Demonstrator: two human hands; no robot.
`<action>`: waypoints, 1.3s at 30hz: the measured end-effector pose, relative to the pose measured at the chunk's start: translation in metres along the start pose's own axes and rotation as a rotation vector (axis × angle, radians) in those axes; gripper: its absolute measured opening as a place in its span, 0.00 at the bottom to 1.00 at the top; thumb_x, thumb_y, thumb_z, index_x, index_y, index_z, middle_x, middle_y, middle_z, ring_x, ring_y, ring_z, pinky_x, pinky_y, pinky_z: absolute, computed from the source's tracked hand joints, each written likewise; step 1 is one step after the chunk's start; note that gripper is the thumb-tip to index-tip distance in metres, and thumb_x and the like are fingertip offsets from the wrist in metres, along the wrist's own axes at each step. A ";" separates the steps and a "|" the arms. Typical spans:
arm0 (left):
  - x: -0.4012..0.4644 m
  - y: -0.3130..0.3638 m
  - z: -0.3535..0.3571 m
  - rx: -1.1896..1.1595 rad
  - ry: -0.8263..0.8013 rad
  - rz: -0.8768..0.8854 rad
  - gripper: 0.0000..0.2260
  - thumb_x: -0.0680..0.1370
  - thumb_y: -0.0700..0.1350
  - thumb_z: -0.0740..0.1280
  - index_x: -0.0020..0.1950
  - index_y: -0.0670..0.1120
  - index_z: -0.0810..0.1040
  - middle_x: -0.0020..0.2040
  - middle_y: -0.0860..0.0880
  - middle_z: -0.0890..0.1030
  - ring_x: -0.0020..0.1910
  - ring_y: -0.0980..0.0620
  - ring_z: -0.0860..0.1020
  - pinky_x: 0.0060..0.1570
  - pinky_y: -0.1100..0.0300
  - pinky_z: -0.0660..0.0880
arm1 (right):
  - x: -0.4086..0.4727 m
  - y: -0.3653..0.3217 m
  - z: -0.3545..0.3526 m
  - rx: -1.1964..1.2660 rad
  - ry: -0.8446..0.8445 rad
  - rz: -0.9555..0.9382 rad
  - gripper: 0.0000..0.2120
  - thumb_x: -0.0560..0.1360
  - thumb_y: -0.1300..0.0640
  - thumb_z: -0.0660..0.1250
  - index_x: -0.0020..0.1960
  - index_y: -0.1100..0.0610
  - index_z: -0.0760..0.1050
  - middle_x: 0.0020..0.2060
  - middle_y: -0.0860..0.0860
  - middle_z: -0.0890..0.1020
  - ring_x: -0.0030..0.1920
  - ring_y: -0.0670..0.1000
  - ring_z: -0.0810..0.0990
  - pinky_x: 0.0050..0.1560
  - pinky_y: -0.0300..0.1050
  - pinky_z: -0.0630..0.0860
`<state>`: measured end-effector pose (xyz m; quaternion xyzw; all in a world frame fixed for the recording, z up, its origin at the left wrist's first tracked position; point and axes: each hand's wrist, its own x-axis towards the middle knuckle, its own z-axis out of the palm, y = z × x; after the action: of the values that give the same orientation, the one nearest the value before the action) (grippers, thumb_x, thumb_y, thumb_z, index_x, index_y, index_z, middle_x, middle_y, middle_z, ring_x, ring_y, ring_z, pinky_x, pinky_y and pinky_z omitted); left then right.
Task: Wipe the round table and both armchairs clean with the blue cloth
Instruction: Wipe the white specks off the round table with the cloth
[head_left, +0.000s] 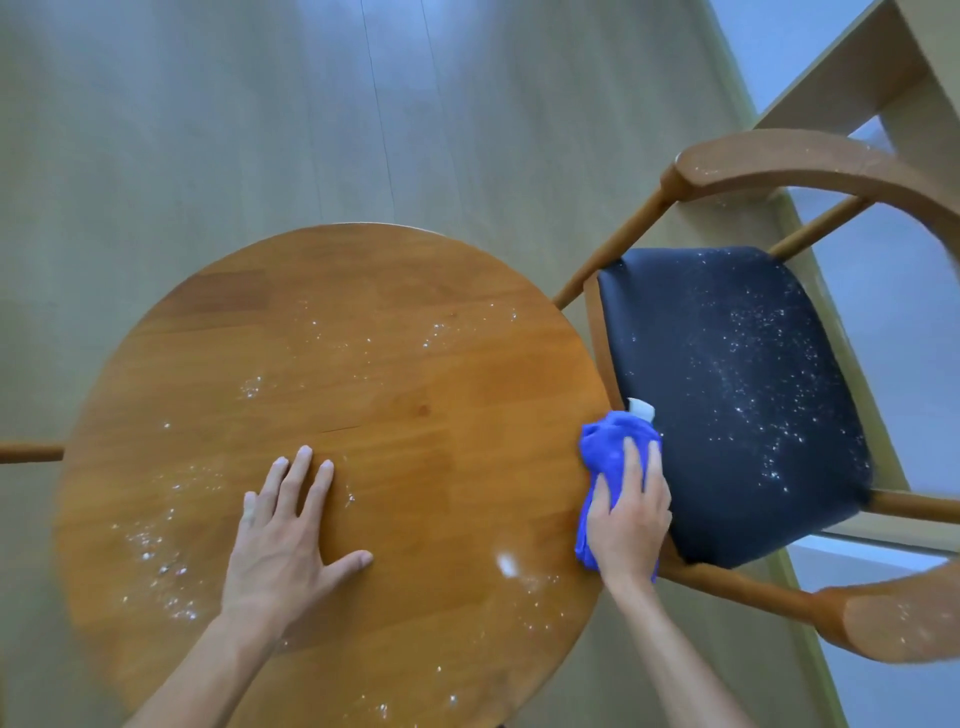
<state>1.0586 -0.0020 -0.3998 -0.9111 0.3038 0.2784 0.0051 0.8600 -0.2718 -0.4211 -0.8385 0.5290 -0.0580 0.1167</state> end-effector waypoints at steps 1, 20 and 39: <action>0.000 -0.001 0.003 0.011 0.001 -0.002 0.51 0.64 0.79 0.50 0.78 0.51 0.44 0.77 0.52 0.36 0.77 0.48 0.39 0.75 0.46 0.49 | 0.001 -0.011 0.003 0.020 0.011 0.121 0.25 0.75 0.61 0.69 0.70 0.60 0.70 0.72 0.61 0.67 0.64 0.67 0.72 0.54 0.62 0.72; -0.032 -0.041 -0.009 -0.215 0.203 -0.004 0.32 0.75 0.47 0.66 0.77 0.45 0.58 0.78 0.50 0.54 0.77 0.50 0.51 0.75 0.53 0.54 | -0.037 -0.118 0.027 0.010 0.003 -0.001 0.26 0.74 0.56 0.64 0.72 0.57 0.69 0.74 0.59 0.64 0.71 0.66 0.64 0.56 0.63 0.72; -0.022 0.001 0.008 -0.061 0.118 0.109 0.26 0.79 0.40 0.60 0.76 0.44 0.60 0.78 0.43 0.53 0.77 0.44 0.51 0.75 0.50 0.52 | -0.092 0.001 0.001 -0.084 0.003 -0.084 0.24 0.70 0.63 0.69 0.66 0.59 0.75 0.69 0.61 0.71 0.61 0.68 0.75 0.50 0.60 0.76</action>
<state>1.0395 0.0110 -0.3953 -0.9077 0.3442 0.2332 -0.0558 0.8193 -0.1888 -0.4203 -0.8641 0.4955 -0.0419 0.0780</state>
